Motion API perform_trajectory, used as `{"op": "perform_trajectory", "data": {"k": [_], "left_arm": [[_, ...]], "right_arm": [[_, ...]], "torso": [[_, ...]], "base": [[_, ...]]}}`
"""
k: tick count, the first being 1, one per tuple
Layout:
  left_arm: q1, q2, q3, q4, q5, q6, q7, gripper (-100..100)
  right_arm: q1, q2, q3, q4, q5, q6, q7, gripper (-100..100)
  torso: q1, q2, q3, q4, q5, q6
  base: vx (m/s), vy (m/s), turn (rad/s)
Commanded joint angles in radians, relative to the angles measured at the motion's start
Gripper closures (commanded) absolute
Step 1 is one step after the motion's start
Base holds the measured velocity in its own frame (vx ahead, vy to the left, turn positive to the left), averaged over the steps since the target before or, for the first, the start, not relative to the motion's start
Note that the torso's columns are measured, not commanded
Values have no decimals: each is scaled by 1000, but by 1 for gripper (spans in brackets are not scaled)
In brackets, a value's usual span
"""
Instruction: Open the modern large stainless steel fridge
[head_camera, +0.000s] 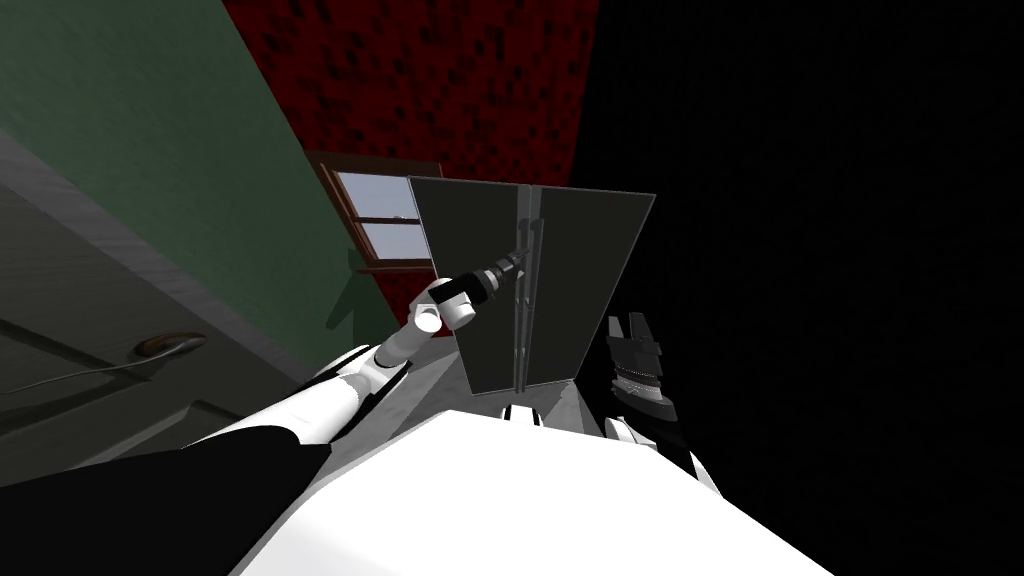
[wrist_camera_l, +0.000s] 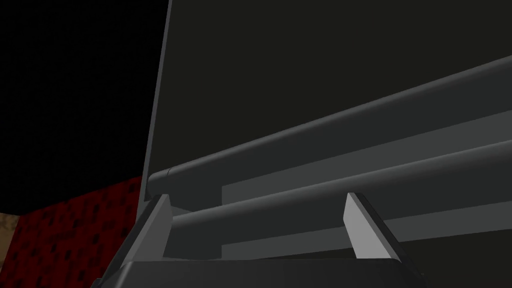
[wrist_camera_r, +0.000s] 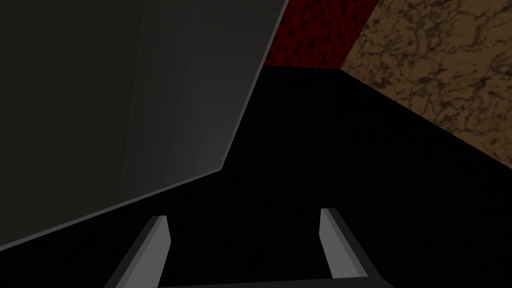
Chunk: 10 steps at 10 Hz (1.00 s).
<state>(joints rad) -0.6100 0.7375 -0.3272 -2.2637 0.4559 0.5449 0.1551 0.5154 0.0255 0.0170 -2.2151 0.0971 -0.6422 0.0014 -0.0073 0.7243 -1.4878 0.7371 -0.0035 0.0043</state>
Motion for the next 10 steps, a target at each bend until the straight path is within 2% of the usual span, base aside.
{"op": "perform_trajectory", "data": {"k": [1, 3, 4, 5, 6, 7, 9, 10], "left_arm": [[-74, 34, -9, 23, 27, 74, 7, -100], [-105, 34, -9, 23, 27, 76, 7, -100], [-135, 55, -21, 37, 46, 128, 12, -100], [-160, 55, -21, 37, 46, 128, 12, -100], [-163, 55, -21, 37, 46, 128, 12, -100], [-198, 75, -33, 51, 65, 179, 17, -100], [-220, 75, -33, 51, 65, 179, 17, -100], [-255, 93, -45, 66, 83, 228, 22, -100]], "right_arm": [[0, 0, 0, 0, 0, 0, 0, 0], [0, 0, 0, 0, 0, 0, 0, 0], [0, 0, 0, 0, 0, 0, 0, 0], [0, 0, 0, 0, 0, 0, 0, 0], [0, 0, 0, 0, 0, 0, 0, 0], [0, 0, 0, 0, 0, 0, 0, 0], [0, 0, 0, 0, 0, 0, 0, 0], [0, 0, 0, 0, 0, 0, 0, 0]], "torso": [[0, -1, -1, 0, 0, 0], [-1, -4, -3, -1, 0, 0], [-1, -4, -3, 0, 0, 1], [-2, -5, -5, 0, -1, 1], [-2, -6, -5, 0, -1, 1], [-2, -6, -5, 1, -1, 1], [-3, -8, -7, 0, -1, 2], [-3, -8, -7, 0, -1, 2]], "base": [[5, 23, -53], [-2, 17, -14], [1, 9, -46], [-3, 18, -28], [2, 10, 2], [6, 6, -54], [-5, 11, -11], [-1, 8, -50]]}}
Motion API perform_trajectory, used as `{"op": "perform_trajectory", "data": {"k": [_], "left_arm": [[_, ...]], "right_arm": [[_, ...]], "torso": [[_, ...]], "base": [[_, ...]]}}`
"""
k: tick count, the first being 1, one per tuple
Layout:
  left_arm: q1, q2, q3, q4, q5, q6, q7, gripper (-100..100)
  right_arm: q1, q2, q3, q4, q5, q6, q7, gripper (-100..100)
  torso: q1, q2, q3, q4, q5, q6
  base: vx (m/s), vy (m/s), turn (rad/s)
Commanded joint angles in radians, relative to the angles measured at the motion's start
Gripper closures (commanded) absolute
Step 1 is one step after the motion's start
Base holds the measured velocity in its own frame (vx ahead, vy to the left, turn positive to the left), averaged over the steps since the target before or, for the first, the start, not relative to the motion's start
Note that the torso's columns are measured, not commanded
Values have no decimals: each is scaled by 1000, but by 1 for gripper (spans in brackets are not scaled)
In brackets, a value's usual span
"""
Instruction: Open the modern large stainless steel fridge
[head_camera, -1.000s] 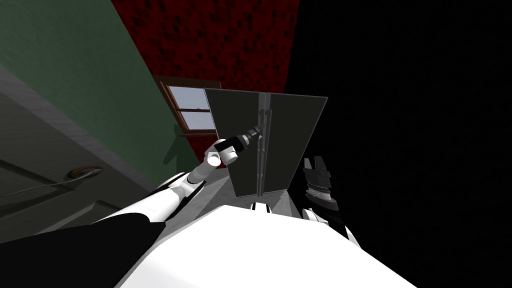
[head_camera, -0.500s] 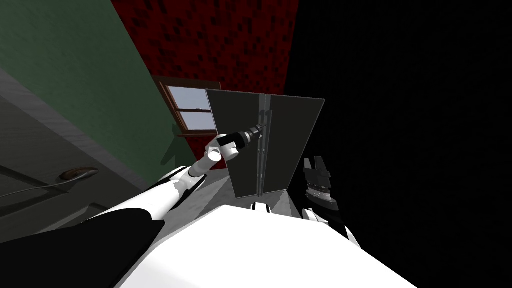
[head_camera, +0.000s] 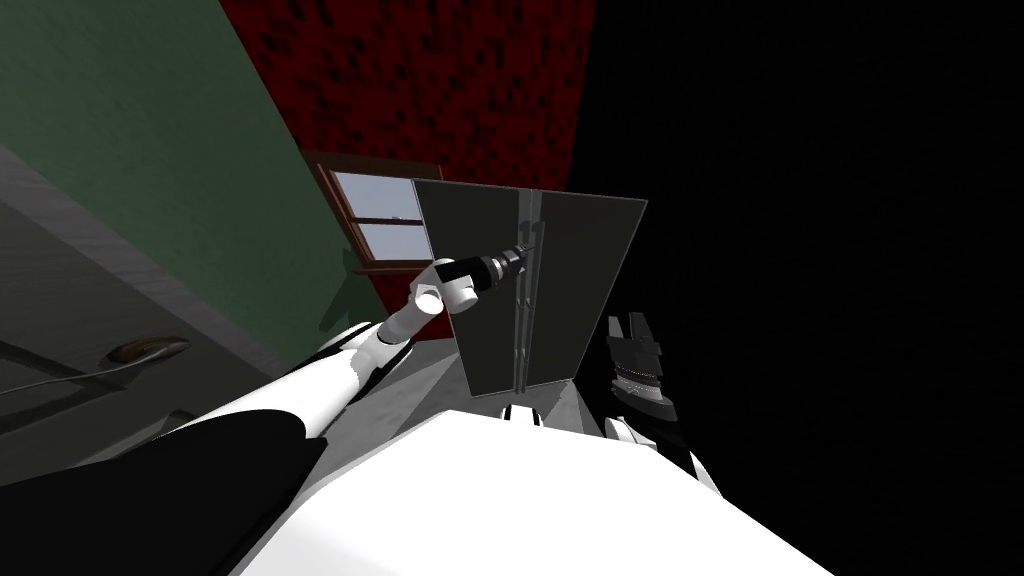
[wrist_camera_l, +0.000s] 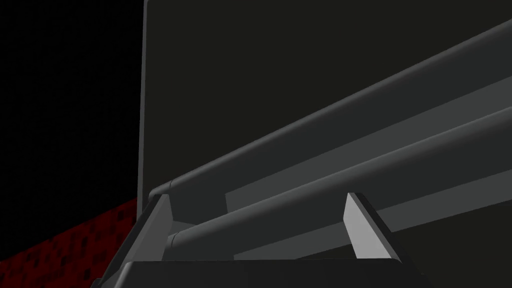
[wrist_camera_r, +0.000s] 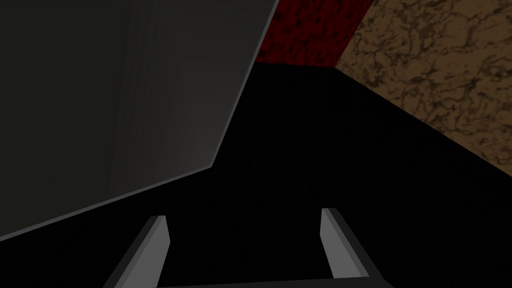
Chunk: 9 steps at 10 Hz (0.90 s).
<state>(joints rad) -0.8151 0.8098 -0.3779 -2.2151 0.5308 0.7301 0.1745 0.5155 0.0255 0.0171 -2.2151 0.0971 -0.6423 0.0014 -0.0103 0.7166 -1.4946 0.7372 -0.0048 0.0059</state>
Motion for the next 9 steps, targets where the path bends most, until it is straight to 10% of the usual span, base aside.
{"op": "perform_trajectory", "data": {"k": [1, 9], "left_arm": [[-71, 21, 5, 17, 8, 43, 2, -100], [-177, 56, -17, 45, 43, 137, 11, -100]], "right_arm": [[0, 0, 0, 0, 0, 0, 0, 0], [0, 0, 0, 0, 0, 0, 0, 0]], "torso": [[1, 0, 0, 0, 0, -1], [0, -1, -1, -1, 0, 0]], "base": [[-2, 8, -32], [-2, 6, -18]]}}
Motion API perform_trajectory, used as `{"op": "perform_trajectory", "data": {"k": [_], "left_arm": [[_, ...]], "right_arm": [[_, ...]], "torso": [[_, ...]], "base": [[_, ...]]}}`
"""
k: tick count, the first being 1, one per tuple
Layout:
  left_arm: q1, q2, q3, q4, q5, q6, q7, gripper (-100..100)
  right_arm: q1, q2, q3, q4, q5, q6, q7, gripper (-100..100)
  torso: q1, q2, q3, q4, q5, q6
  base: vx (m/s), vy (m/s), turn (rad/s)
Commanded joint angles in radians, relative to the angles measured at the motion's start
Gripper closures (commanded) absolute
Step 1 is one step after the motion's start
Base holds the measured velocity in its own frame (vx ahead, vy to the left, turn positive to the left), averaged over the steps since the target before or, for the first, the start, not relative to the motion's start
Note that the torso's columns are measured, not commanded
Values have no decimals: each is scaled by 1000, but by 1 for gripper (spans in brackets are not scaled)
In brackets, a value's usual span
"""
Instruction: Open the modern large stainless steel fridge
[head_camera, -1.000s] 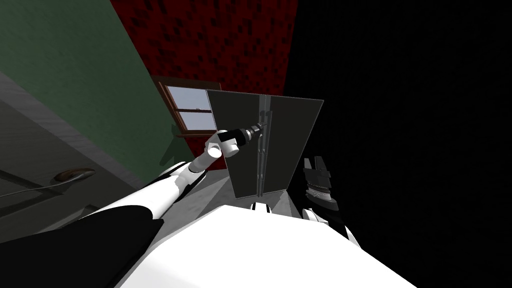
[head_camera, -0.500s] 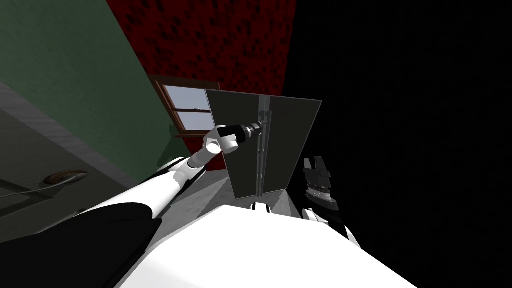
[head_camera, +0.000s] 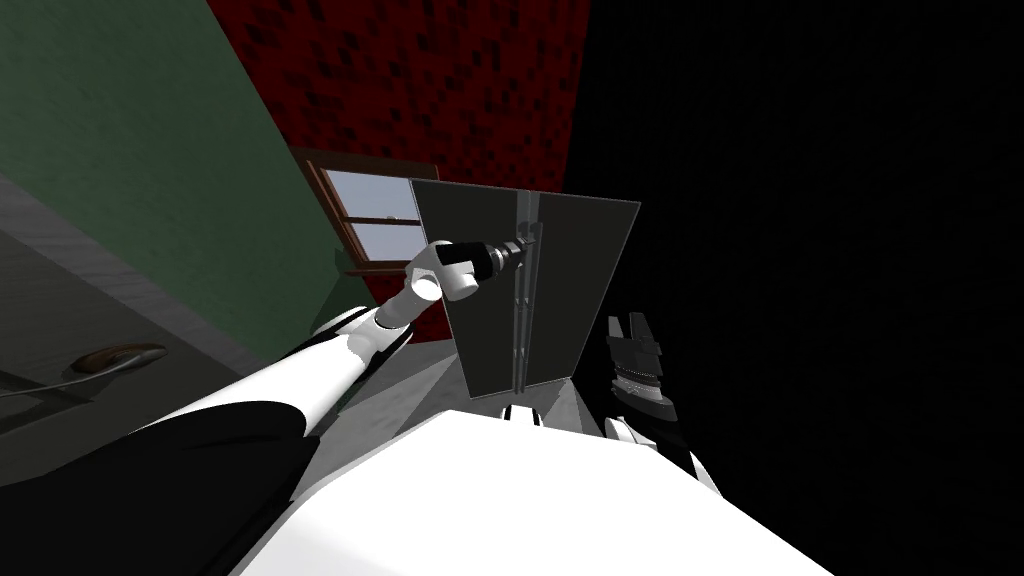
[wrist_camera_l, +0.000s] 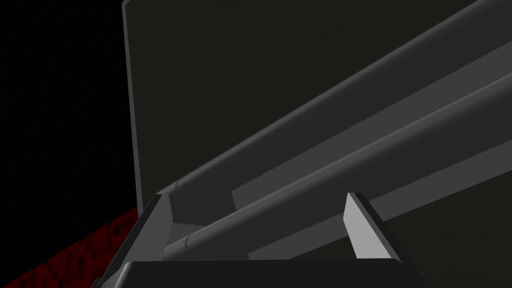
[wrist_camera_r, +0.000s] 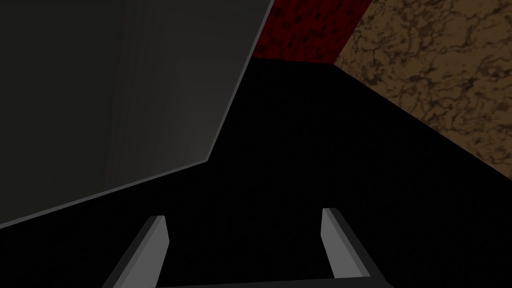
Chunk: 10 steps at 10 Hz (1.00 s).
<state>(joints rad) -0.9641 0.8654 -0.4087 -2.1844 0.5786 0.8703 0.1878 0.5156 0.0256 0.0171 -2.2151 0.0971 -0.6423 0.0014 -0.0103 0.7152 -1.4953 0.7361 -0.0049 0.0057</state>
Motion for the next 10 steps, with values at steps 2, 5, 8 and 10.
{"op": "perform_trajectory", "data": {"k": [2, 5, 8, 10], "left_arm": [[-71, 16, 3, 28, 11, 40, 1, -100], [-152, 48, -17, 51, 41, 121, 9, -100], [-210, 62, -26, 61, 54, 158, 12, -100], [-247, 77, -34, 71, 66, 191, 15, -100]], "right_arm": [[0, 0, 0, 0, 0, 0, 0, 0], [0, 0, 0, 0, 0, 0, 0, 0], [0, 0, 0, 0, 0, 0, 0, 0], [0, 0, 0, 0, 0, 0, 0, 0]], "torso": [[1, -1, -1, -1, 0, 0], [-2, 0, 0, -1, -1, 1], [-2, 2, 1, -1, -1, 2], [-1, 3, 2, -1, -1, 1]], "base": [[3, 11, -35], [5, 2, -38], [0, 6, -27], [-5, 4, -28]]}}
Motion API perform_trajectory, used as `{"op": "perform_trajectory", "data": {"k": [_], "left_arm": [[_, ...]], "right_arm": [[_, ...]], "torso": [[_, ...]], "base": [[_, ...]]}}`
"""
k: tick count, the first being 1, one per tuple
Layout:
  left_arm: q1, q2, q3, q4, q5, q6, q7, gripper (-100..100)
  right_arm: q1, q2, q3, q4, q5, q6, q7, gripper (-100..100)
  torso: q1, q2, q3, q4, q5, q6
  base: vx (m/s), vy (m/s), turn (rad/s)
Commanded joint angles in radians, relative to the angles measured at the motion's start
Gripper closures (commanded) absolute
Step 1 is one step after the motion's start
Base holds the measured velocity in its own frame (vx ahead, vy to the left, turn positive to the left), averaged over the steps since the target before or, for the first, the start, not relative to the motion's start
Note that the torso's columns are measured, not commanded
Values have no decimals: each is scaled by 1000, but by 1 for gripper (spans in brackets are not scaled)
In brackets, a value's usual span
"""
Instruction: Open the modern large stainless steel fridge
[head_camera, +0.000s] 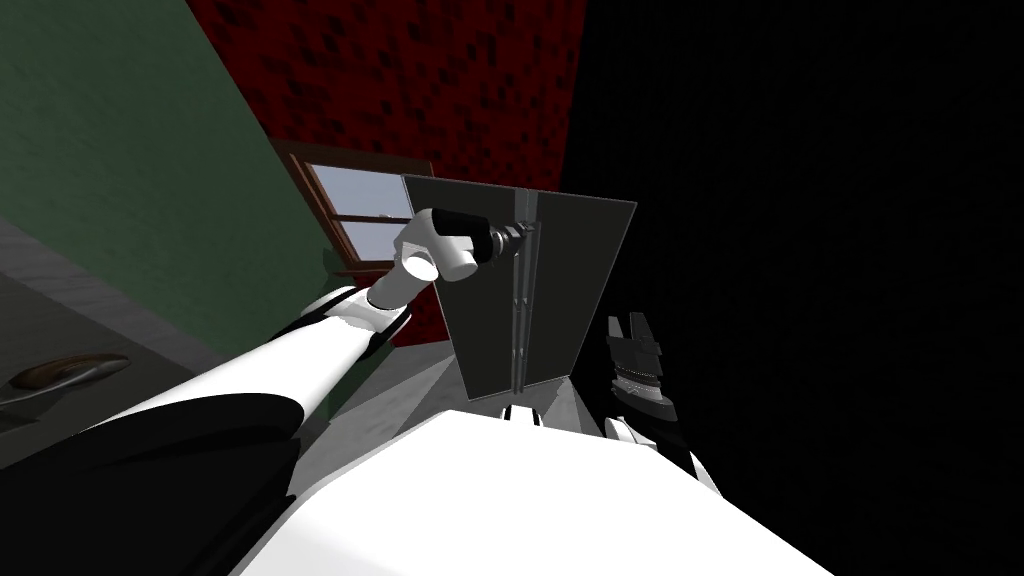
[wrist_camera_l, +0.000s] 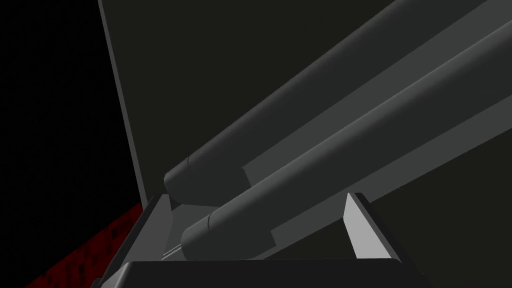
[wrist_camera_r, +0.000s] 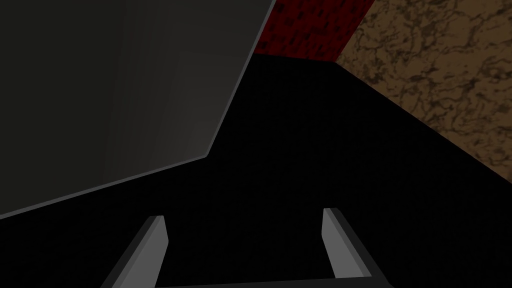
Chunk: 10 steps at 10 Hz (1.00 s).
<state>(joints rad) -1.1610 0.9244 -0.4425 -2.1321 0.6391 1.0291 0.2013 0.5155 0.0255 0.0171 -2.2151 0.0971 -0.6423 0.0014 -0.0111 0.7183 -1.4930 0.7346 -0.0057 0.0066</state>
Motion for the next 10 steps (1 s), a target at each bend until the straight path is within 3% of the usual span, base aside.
{"op": "perform_trajectory", "data": {"k": [1, 3, 7, 9, 10], "left_arm": [[-55, 18, -1, 18, 6, 33, 1, -100], [-114, 44, -14, 33, 27, 89, 7, -100], [-182, 72, -28, 46, 48, 145, 13, -100], [-174, 68, -26, 44, 46, 138, 11, -100], [-174, 68, -26, 44, 46, 138, 11, 100]], "right_arm": [[0, 0, 0, 0, 0, 0, 0, 0], [0, 0, 0, 0, 0, 0, 0, 0], [0, 0, 0, 0, 0, 0, 0, 0], [0, 0, 0, 0, 0, 0, 0, 0], [0, 0, 0, 0, 0, 0, 0, 0]], "torso": [[0, 0, 0, 0, 0, 0], [2, 2, 3, 0, 1, -1], [6, 15, 13, 2, 3, -4], [9, 18, 16, 3, 5, -5], [10, 18, 16, 3, 5, -6]], "base": [[0, 2, -18], [18, 6, -54], [10, 7, -32], [0, 0, 0], [0, 0, 0]]}}
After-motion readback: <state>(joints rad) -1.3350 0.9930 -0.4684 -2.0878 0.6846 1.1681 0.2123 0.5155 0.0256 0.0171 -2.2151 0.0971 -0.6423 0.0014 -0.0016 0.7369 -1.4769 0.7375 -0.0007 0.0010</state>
